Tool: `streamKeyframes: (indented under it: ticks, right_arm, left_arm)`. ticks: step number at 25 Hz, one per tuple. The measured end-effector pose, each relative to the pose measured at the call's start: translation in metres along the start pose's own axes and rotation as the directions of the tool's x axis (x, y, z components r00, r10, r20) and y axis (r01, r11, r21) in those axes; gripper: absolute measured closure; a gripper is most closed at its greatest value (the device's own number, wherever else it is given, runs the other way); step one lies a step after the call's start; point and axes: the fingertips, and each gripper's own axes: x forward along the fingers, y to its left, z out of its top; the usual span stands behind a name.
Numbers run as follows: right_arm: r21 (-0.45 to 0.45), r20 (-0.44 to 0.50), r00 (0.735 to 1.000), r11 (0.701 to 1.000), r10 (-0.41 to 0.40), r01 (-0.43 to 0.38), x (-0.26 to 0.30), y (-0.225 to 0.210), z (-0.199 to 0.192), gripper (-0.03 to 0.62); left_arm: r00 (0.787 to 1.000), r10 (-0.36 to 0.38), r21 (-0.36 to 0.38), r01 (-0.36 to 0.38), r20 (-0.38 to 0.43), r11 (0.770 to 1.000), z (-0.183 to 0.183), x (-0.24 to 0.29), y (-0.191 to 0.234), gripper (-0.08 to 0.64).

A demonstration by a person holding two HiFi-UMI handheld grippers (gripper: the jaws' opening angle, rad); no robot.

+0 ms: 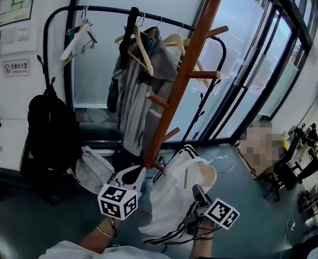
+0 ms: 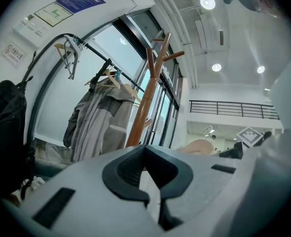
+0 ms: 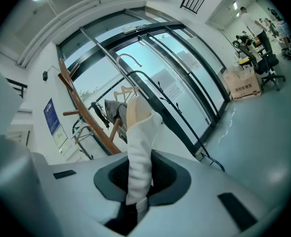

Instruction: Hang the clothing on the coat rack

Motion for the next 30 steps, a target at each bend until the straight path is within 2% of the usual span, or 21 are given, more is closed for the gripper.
streamKeyframes:
  ticks: [4,8,12,17,20,23,25,30]
  right_arm:
    - [-0.012,-0.032,0.999,1.000,0.025,-0.026,0.011,-0.003,0.005,0.528]
    - [-0.021,-0.078,0.994,0.997,0.072,-0.073,0.033,-0.005,0.011,0.528]
    - [-0.047,-0.130,0.984,0.991,0.118,-0.125,0.049,-0.008,0.023,0.528]
    - [-0.064,-0.174,0.969,0.980,0.175,-0.189,0.060,-0.006,0.040,0.528]
    - [-0.101,-0.162,0.971,0.975,0.178,-0.196,0.063,-0.004,0.045,0.529]
    - [-0.147,-0.164,0.972,0.970,0.169,-0.193,0.068,-0.002,0.038,0.528]
    - [-0.147,-0.183,0.965,0.966,0.186,-0.214,0.068,0.000,0.034,0.528]
    - [-0.119,-0.176,0.960,0.964,0.216,-0.239,0.067,0.006,0.038,0.529]
  left_arm:
    - [0.999,0.051,0.010,-0.051,0.014,0.999,0.002,-0.002,0.002,0.552]
    - [0.990,0.136,0.012,-0.136,0.034,0.991,0.004,-0.003,0.009,0.552]
    - [0.974,0.218,-0.003,-0.218,0.056,0.976,0.008,-0.001,0.008,0.552]
    - [0.956,0.283,-0.002,-0.284,0.081,0.959,0.015,0.001,-0.005,0.552]
    - [0.945,0.317,0.030,-0.320,0.081,0.947,0.017,-0.006,-0.006,0.552]
    - [0.929,0.359,0.029,-0.363,0.092,0.931,0.019,-0.017,0.002,0.552]
    - [0.926,0.366,0.026,-0.370,0.092,0.929,0.019,-0.018,0.002,0.552]
    - [0.941,0.325,0.050,-0.331,0.090,0.942,0.019,-0.010,-0.016,0.552]
